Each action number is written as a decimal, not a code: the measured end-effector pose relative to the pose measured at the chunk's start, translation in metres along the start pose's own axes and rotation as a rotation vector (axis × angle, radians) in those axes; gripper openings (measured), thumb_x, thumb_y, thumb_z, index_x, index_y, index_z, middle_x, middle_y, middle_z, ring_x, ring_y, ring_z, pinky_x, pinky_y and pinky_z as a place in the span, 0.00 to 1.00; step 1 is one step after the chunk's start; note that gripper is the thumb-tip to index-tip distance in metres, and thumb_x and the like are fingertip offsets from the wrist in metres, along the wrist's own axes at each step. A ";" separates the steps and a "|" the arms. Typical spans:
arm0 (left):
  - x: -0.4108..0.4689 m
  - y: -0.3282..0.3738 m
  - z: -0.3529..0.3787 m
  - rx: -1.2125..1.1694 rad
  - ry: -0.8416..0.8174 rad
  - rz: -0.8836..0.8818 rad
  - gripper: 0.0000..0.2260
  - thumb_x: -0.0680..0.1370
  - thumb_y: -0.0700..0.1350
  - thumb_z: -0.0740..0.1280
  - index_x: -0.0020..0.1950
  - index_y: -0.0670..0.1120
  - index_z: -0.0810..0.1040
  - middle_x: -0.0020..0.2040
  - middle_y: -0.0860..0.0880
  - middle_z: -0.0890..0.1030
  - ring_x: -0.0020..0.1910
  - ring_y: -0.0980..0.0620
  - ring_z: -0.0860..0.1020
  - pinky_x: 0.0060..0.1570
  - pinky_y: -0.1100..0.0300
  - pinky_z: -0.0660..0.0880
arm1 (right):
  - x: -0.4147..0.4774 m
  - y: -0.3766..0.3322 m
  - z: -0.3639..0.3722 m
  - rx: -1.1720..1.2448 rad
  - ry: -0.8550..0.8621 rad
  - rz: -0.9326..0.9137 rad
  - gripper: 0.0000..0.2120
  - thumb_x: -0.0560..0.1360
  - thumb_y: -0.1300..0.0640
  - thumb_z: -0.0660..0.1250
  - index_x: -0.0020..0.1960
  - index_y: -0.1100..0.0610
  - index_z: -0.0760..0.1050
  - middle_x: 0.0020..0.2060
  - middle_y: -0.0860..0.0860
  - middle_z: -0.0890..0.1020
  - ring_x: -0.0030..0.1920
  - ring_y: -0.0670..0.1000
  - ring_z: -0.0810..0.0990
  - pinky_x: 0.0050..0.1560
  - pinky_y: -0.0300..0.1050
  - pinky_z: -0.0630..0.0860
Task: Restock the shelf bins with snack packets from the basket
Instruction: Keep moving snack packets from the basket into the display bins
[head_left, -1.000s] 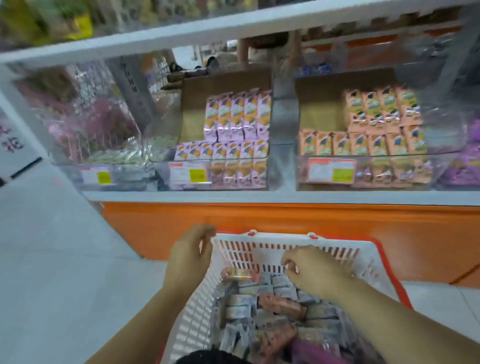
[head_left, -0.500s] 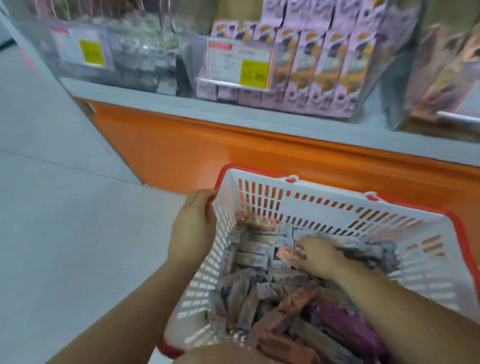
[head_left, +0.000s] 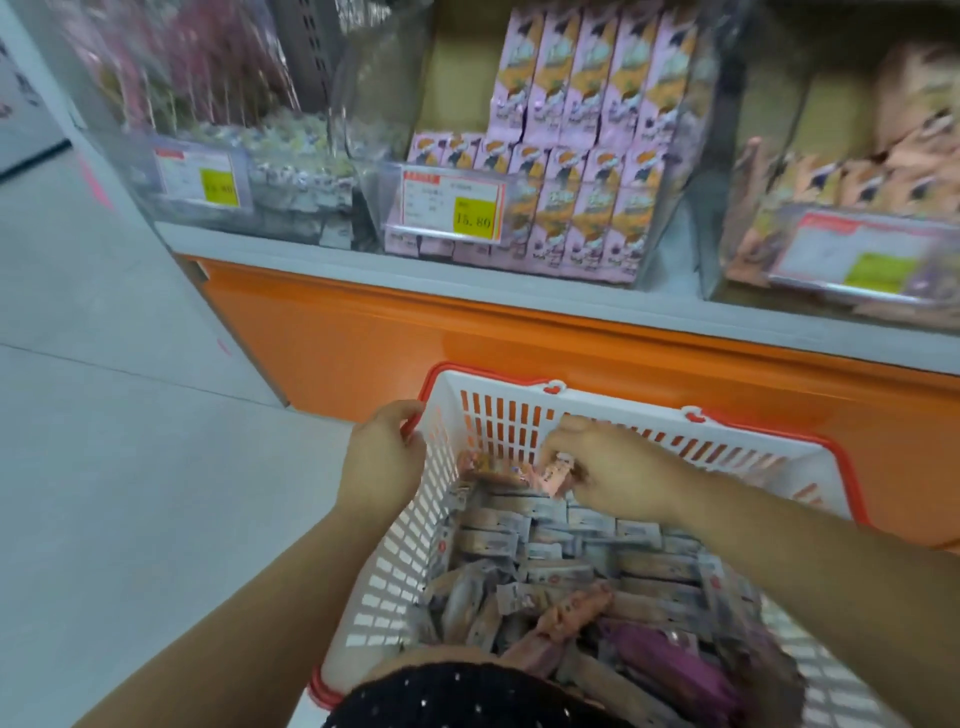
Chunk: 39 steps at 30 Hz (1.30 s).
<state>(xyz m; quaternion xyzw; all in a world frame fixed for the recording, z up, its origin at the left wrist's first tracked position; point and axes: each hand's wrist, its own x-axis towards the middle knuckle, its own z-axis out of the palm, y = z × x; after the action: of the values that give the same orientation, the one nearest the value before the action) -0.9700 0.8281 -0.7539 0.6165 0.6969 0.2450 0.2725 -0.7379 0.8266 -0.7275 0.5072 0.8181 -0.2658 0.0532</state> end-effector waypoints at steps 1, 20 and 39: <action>0.001 0.009 -0.005 -0.006 -0.042 -0.018 0.17 0.79 0.39 0.60 0.67 0.48 0.73 0.67 0.45 0.73 0.59 0.47 0.75 0.52 0.63 0.68 | -0.011 -0.009 -0.020 -0.007 0.020 -0.035 0.20 0.73 0.68 0.62 0.60 0.50 0.74 0.53 0.46 0.71 0.43 0.44 0.69 0.40 0.37 0.65; -0.099 0.220 -0.063 -0.919 -0.112 0.064 0.06 0.79 0.40 0.64 0.43 0.46 0.75 0.43 0.46 0.82 0.35 0.51 0.82 0.40 0.56 0.75 | -0.168 -0.052 -0.122 0.802 0.760 -0.138 0.20 0.65 0.59 0.78 0.51 0.41 0.77 0.51 0.46 0.81 0.49 0.48 0.82 0.53 0.52 0.79; 0.026 0.364 0.032 -0.564 -0.046 0.197 0.05 0.77 0.44 0.68 0.51 0.46 0.74 0.47 0.47 0.81 0.43 0.50 0.81 0.49 0.51 0.80 | -0.164 0.069 -0.149 0.118 0.851 0.469 0.23 0.73 0.46 0.67 0.67 0.47 0.71 0.63 0.48 0.75 0.67 0.50 0.68 0.74 0.51 0.48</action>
<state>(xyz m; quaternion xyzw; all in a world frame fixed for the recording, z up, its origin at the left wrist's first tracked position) -0.6859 0.8982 -0.5328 0.5865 0.5318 0.4403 0.4235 -0.5732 0.7916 -0.5680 0.7436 0.6146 -0.0616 -0.2561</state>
